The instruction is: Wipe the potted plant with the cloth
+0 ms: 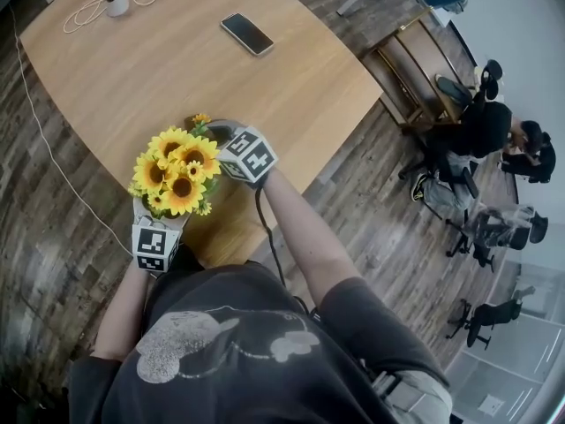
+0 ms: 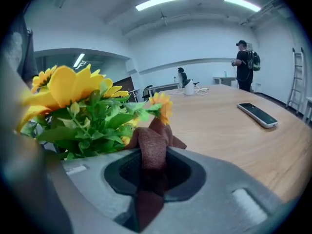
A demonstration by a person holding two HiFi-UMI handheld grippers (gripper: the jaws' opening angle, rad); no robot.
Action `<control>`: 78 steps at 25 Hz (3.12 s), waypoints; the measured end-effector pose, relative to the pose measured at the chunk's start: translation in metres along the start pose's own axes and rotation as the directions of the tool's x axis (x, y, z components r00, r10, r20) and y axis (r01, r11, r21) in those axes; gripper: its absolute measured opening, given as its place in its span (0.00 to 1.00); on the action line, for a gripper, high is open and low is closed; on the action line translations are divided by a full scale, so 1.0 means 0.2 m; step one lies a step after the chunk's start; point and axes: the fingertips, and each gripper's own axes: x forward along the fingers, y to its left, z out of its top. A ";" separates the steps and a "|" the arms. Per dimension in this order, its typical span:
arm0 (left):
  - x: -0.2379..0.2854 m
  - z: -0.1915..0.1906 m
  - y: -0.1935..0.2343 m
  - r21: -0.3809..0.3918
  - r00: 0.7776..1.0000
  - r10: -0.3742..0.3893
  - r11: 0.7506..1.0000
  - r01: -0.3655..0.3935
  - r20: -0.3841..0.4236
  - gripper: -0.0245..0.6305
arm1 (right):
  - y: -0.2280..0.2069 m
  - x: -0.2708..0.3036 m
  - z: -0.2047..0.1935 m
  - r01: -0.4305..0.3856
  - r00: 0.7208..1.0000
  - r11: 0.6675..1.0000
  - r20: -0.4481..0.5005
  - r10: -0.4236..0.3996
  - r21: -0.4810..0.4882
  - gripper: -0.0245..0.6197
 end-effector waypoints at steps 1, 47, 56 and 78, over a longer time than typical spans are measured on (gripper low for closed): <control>0.00 -0.01 0.01 0.003 1.000 0.002 1.000 -0.002 0.000 0.77 | 0.01 0.01 -0.01 -0.016 1.000 1.000 0.002 0.016 0.013 0.15; 0.07 -0.01 -0.13 0.165 0.892 -0.441 0.876 0.453 -0.102 0.81 | 0.02 -0.49 -0.37 0.284 0.952 0.911 0.029 -0.306 0.300 0.15; -0.01 -0.05 0.01 0.085 0.955 -0.284 0.953 0.291 -0.089 0.91 | 0.18 -0.42 -0.41 0.211 0.977 0.957 -0.013 -0.212 0.201 0.15; -0.17 -0.13 -0.05 -0.015 0.980 -0.192 0.981 0.192 -0.048 0.95 | 0.80 -0.29 -0.44 0.076 0.997 0.990 -0.017 -0.075 0.117 0.15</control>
